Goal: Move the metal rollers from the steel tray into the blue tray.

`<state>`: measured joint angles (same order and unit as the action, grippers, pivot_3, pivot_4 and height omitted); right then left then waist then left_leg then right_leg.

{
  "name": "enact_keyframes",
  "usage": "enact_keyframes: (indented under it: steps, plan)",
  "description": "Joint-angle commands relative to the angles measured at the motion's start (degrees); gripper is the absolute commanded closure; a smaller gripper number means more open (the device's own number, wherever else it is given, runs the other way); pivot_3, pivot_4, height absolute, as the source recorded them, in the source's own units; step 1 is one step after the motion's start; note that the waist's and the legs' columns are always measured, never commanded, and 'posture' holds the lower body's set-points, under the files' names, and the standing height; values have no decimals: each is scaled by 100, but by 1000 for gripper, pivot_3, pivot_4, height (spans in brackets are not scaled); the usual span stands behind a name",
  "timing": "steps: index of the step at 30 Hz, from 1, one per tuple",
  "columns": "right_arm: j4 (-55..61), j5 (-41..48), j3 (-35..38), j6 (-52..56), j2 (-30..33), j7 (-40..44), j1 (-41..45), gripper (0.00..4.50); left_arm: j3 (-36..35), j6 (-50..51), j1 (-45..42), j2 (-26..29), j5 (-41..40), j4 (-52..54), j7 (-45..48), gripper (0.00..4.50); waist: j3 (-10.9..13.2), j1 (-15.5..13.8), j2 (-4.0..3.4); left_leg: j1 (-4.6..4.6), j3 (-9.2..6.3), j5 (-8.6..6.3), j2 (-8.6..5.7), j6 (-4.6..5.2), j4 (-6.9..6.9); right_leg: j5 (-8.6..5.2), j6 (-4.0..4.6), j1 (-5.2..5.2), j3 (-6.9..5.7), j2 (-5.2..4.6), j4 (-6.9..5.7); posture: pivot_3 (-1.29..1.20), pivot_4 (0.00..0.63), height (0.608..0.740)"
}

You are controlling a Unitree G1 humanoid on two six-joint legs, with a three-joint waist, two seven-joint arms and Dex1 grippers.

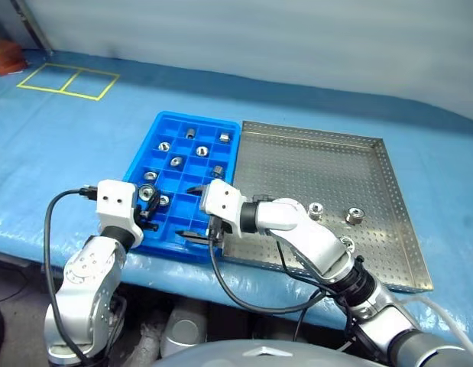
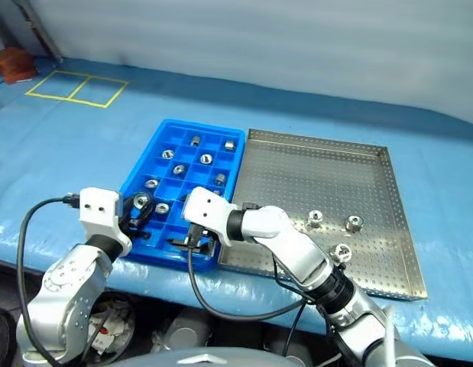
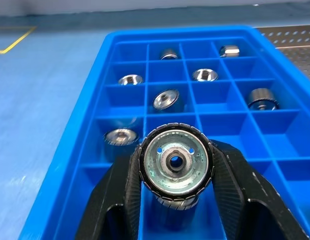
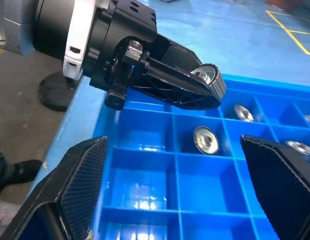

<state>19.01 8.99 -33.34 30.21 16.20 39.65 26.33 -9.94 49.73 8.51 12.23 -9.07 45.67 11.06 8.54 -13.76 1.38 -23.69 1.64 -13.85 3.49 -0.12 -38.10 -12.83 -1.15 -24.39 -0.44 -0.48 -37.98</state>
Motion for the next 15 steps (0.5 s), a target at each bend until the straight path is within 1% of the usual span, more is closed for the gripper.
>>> enact_keyframes:
  steps: [1,6,11,15]
  plan:
    - [70,-27,-15,-214,-85,145,102,0,-9,-80,177,-98,40,337,-203,2817,0,-165,-1,0,2,0,0,0,0,-1,1,-1,0,0,-1,558,150,740]
    - [82,-102,-12,-231,-119,217,48,0,-6,-82,262,-125,23,228,-342,2817,0,-658,-1,-9,5,-1,4,-2,3,-14,21,-13,-9,1,-1,560,150,740]
    - [202,-116,37,-168,-135,187,-42,0,11,-113,115,-101,-58,-60,-337,2817,-1,-1053,-2,-14,14,-4,5,-7,6,-18,27,-25,-11,0,2,533,150,740]
    - [334,-152,76,-80,-122,91,-167,0,95,-133,-120,-6,-153,-259,-214,2817,-2,-1288,-3,-14,15,-7,7,-13,7,-23,33,-32,-17,-1,3,533,150,740]
